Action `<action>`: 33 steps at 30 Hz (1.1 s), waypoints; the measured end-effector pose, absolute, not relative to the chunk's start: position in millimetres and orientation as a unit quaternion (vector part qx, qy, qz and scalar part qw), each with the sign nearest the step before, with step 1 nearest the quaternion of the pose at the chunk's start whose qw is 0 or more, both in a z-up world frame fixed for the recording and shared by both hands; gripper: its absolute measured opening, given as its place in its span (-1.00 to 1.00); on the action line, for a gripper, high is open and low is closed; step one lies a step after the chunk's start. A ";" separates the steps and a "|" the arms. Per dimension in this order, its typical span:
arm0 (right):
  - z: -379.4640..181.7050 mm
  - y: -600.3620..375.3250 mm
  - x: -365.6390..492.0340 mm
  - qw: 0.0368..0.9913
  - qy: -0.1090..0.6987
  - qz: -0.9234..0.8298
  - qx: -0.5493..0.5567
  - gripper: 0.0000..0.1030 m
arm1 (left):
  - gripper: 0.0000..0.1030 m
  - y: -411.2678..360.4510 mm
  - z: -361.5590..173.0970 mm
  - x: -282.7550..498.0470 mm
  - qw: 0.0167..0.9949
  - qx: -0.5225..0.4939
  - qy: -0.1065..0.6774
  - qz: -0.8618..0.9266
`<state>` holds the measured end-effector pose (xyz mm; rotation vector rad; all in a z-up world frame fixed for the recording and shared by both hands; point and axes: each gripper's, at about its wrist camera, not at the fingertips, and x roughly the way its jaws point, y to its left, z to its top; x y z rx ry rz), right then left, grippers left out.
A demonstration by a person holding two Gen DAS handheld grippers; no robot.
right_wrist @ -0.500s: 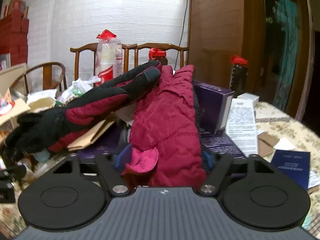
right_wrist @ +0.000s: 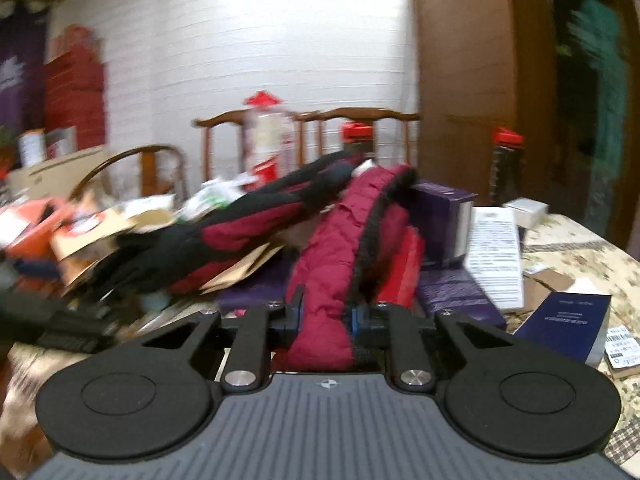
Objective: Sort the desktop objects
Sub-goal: 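Grasp a maroon puffy mitten with the right tool while the left tool grasps the other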
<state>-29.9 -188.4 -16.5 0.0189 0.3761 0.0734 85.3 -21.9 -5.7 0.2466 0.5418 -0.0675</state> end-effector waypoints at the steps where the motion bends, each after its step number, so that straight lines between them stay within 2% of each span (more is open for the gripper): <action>1: -16.9 -186.1 -34.2 0.980 0.195 0.051 0.003 -0.58 | 1.00 -21.8 -3.2 84.0 0.956 0.120 0.264 -0.035; 9: -21.1 -172.7 -76.5 0.945 0.249 0.201 -0.072 -0.58 | 1.00 -19.4 18.9 75.3 0.961 0.108 0.250 -0.046; 15: -25.6 -147.8 -112.1 0.919 0.236 0.237 -0.211 -0.58 | 1.00 -40.5 37.9 65.4 0.963 0.094 0.240 -0.085; 18: -28.9 -133.8 -118.6 0.907 0.226 0.247 -0.257 -0.58 | 1.00 -65.6 42.2 57.5 0.956 0.118 0.239 -0.120; 23: -30.9 -118.6 -119.6 0.899 0.213 0.243 -0.297 -0.57 | 1.00 -98.5 22.3 60.5 0.936 0.185 0.276 -0.116; 28: -34.6 -120.7 -121.8 0.905 0.205 0.234 -0.290 -0.54 | 0.99 -77.2 2.4 78.4 0.926 0.113 0.335 -0.131; 29: -35.9 -120.2 -122.5 0.905 0.204 0.233 -0.291 -0.52 | 0.80 -70.5 0.6 81.1 0.925 0.089 0.343 -0.137; 30: -37.1 -119.7 -123.0 0.906 0.200 0.231 -0.292 -0.47 | 0.49 -63.2 0.0 82.3 0.923 0.063 0.350 -0.148; 32: -40.1 -118.1 -122.5 0.911 0.191 0.218 -0.291 -0.04 | 0.07 -54.2 -0.5 82.2 0.917 0.031 0.361 -0.167; 33: -42.4 -118.6 -121.0 0.913 0.192 0.217 -0.286 0.02 | -0.09 -51.4 0.2 79.0 0.919 0.030 0.355 -0.169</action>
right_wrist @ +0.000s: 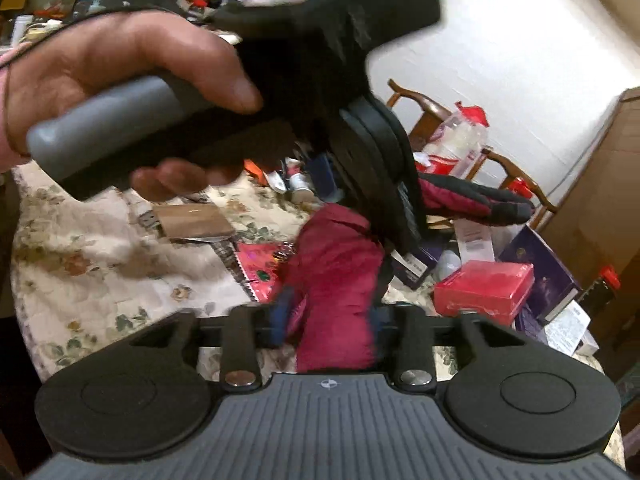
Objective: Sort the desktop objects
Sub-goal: 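Grasp a maroon puffy mitten with the right tool while the left tool grasps the other, then lift both maroon mittens and carry them toward the pink basin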
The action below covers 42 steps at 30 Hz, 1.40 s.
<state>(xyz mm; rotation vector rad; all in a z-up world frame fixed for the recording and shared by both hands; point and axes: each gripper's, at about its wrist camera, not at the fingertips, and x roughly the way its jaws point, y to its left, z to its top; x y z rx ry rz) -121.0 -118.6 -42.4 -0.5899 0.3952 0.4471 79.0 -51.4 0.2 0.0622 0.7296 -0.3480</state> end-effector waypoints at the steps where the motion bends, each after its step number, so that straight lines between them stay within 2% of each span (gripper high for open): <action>1: -44.9 -119.7 -118.8 0.915 0.195 0.217 -0.279 0.07 | -0.22 -51.0 1.0 73.4 0.922 0.040 0.345 -0.170; 4: -50.9 -122.5 -112.4 0.920 0.201 0.215 -0.260 0.06 | -0.47 -46.7 6.4 58.7 0.932 0.056 0.320 -0.162; 6: -50.4 -126.2 -108.6 0.926 0.203 0.217 -0.234 0.02 | -0.75 -41.6 12.2 50.3 0.938 0.058 0.304 -0.157; 8: -47.6 -130.2 -105.4 0.933 0.201 0.217 -0.206 -0.34 | -0.94 -36.9 19.5 44.5 0.944 0.064 0.289 -0.148; 9: -46.0 -132.2 -102.9 0.936 0.203 0.215 -0.190 -0.37 | -1.00 -34.2 22.5 40.9 0.948 0.067 0.279 -0.141; 11: -43.8 -135.9 -98.4 0.942 0.207 0.209 -0.161 -0.55 | -1.00 -27.0 27.0 34.1 0.952 0.069 0.266 -0.136; 17: -34.2 -133.8 -98.5 0.960 0.175 0.180 -0.123 -0.60 | -1.00 -7.6 31.8 21.6 0.955 0.059 0.254 -0.139; 18: -31.8 -131.9 -100.8 0.962 0.163 0.178 -0.128 -0.60 | -0.56 -5.9 31.8 23.6 0.952 0.056 0.261 -0.147; 19: -29.1 -129.5 -102.8 0.961 0.155 0.180 -0.139 -0.60 | -0.41 -2.0 32.6 27.0 0.950 0.037 0.269 -0.153; 21: -27.4 -123.6 -105.6 0.957 0.148 0.180 -0.169 -0.60 | 1.00 3.0 34.8 32.9 0.950 0.007 0.276 -0.147; 25: -39.4 -112.6 -120.7 0.939 0.136 0.204 -0.240 -0.60 | 1.00 -5.9 40.2 37.2 0.956 0.018 0.262 -0.134; 29: -51.1 -104.0 -126.8 0.929 0.121 0.195 -0.291 -0.60 | 1.00 -18.8 27.6 50.6 0.945 0.039 0.302 -0.122; 37: -61.3 -98.0 -130.6 0.917 0.095 0.183 -0.340 -0.59 | 1.00 -12.4 2.7 69.2 0.926 -0.016 0.351 -0.135; 38: -63.0 -97.2 -131.6 0.916 0.090 0.180 -0.348 -0.59 | 0.84 -13.4 1.0 69.1 0.926 -0.021 0.351 -0.139; 39: -65.1 -96.4 -133.0 0.914 0.084 0.175 -0.357 -0.59 | 0.47 -14.1 -0.4 68.6 0.924 -0.026 0.352 -0.144; 40: -67.6 -95.9 -134.2 0.911 0.077 0.172 -0.367 -0.58 | 0.20 -15.8 -2.2 69.7 0.919 -0.033 0.359 -0.159; 41: -69.4 -95.5 -134.5 0.909 0.075 0.172 -0.372 -0.58 | -0.26 -17.4 -4.2 69.9 0.914 -0.040 0.366 -0.169; 42: -70.6 -95.1 -133.9 0.908 0.075 0.172 -0.373 -0.58 | -0.49 -19.8 -5.1 68.7 0.914 -0.040 0.366 -0.171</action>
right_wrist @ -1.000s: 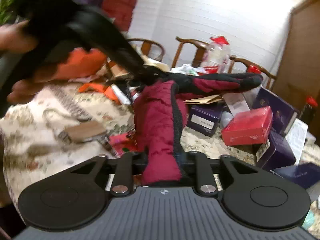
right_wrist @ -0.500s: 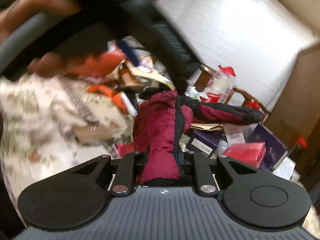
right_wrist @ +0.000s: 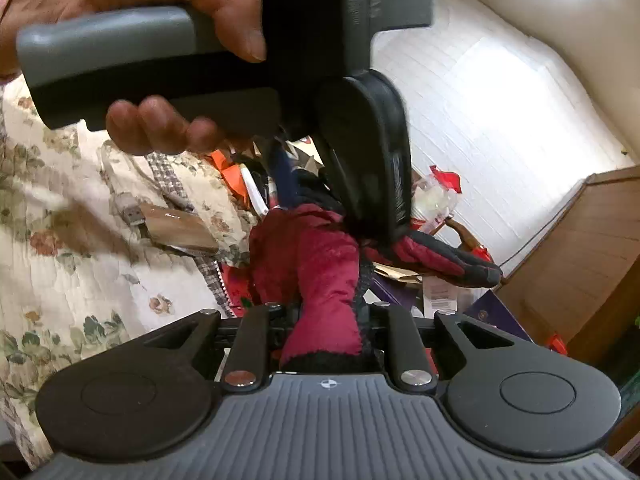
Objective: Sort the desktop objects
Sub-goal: 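Lift both maroon mittens and carry them toward the pink basin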
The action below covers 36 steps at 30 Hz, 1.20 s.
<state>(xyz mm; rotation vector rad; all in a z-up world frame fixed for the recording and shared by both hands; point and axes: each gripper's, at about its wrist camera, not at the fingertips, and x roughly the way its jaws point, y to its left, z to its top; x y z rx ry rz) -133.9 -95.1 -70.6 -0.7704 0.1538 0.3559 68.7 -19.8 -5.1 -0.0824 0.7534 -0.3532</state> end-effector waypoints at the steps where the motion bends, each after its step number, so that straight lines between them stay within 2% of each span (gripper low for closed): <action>1: -72.0 -94.3 -133.7 0.908 0.073 0.172 -0.375 -0.58 | -0.57 -22.1 -5.6 65.7 0.916 -0.033 0.360 -0.176; 7: -70.7 -98.1 -131.6 0.917 0.059 0.161 -0.360 -0.57 | -0.70 -21.3 11.1 45.3 0.939 -0.004 0.294 -0.176; 18: -36.4 -80.4 -109.8 0.938 -0.021 0.150 -0.312 -0.57 | -0.72 9.4 66.4 15.1 0.977 0.040 0.186 -0.097; 29: 31.3 24.4 -60.4 0.906 -0.074 0.310 -0.278 -0.57 | -0.70 130.9 134.1 9.0 0.987 0.046 0.129 0.079; 36: 55.5 123.1 7.1 0.858 -0.045 0.421 -0.290 -0.56 | -0.67 212.2 136.4 46.8 0.968 0.052 0.142 0.198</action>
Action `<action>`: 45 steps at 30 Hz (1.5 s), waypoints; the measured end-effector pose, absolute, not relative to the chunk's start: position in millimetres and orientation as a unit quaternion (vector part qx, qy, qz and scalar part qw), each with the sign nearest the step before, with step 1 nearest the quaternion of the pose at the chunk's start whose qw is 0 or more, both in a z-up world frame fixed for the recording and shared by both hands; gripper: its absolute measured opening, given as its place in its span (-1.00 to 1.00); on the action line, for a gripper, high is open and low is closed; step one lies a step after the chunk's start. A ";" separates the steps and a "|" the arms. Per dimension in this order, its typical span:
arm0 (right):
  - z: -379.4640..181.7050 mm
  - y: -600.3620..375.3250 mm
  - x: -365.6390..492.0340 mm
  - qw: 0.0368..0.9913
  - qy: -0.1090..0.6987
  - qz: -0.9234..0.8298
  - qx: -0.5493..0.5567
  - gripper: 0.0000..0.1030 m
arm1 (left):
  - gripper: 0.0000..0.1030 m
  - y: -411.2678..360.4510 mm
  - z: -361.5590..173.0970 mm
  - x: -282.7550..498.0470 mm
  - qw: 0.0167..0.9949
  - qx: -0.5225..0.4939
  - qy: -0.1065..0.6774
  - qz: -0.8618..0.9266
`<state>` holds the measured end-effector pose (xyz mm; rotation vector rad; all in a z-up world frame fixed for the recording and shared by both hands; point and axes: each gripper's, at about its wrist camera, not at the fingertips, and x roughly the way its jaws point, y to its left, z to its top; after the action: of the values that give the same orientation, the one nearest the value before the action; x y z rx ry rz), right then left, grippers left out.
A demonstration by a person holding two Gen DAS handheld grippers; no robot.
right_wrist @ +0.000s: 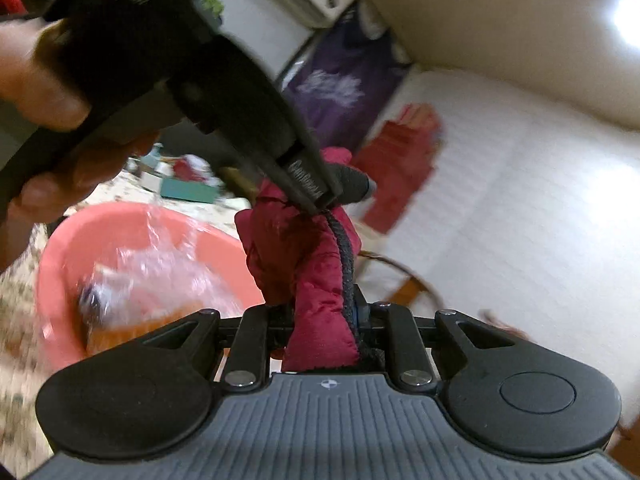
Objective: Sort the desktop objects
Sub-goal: 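Lift both maroon mittens and carry them toward the pink basin, then open both tools to drop the maroon mittens into the pink basin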
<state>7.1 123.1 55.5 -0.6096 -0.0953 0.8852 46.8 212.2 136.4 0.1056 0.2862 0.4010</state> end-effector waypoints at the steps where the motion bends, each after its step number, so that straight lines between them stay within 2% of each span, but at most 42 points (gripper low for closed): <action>1: 56.2 135.9 19.3 0.852 -0.032 0.434 -0.290 -0.56 | -0.67 224.6 133.1 54.6 0.965 0.048 0.147 0.213; 6: 55.8 188.9 67.9 0.830 0.036 0.477 -0.288 -0.50 | -0.64 263.4 112.0 83.2 0.952 0.029 0.187 0.240; 10: 51.3 211.4 94.7 0.824 0.086 0.474 -0.298 -0.09 | -0.61 287.1 96.6 102.4 0.944 0.014 0.214 0.251; 12: 50.3 223.3 108.2 0.823 0.112 0.472 -0.297 0.07 | -0.52 295.8 90.1 105.3 0.940 0.010 0.228 0.254; 13: 49.8 226.7 114.3 0.824 0.123 0.466 -0.298 0.27 | -0.47 303.7 86.7 105.5 0.939 0.005 0.232 0.253; 14: 49.3 229.4 120.4 0.828 0.133 0.455 -0.300 0.50 | -0.16 308.8 82.9 108.9 0.938 -0.001 0.238 0.252; 18: 41.2 235.5 146.0 0.828 0.177 0.440 -0.300 0.54 | 0.73 318.0 71.6 111.8 0.927 0.011 0.247 0.280; 19: 37.9 235.2 149.9 0.828 0.187 0.436 -0.300 0.55 | 0.79 319.6 70.3 109.8 0.926 0.016 0.251 0.283; 21: 36.8 229.8 154.4 0.826 0.205 0.432 -0.297 0.55 | 0.84 322.2 71.6 104.4 0.924 0.022 0.253 0.284; 25: 44.3 211.4 160.2 0.816 0.230 0.436 -0.301 0.74 | 0.90 328.5 79.7 91.3 0.923 0.023 0.249 0.294; 29: 65.7 186.0 149.6 0.804 0.251 0.465 -0.273 0.79 | 0.92 327.4 83.0 81.3 0.920 0.027 0.247 0.304; 31: 81.9 171.7 144.7 0.811 0.252 0.472 -0.236 0.89 | 0.92 323.0 83.5 76.0 0.922 0.026 0.246 0.299; 38: 86.4 98.8 130.6 0.862 0.287 0.416 -0.036 0.93 | 1.00 278.7 85.3 43.9 0.946 0.012 0.214 0.243; 45: 81.7 -10.1 97.6 0.906 0.282 0.314 0.025 0.93 | 1.00 195.6 90.1 18.4 0.974 0.026 0.170 0.145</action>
<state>97.6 -10.1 81.7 0.0516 0.5824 0.6477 18.4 195.6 90.1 0.0515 0.3423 0.2930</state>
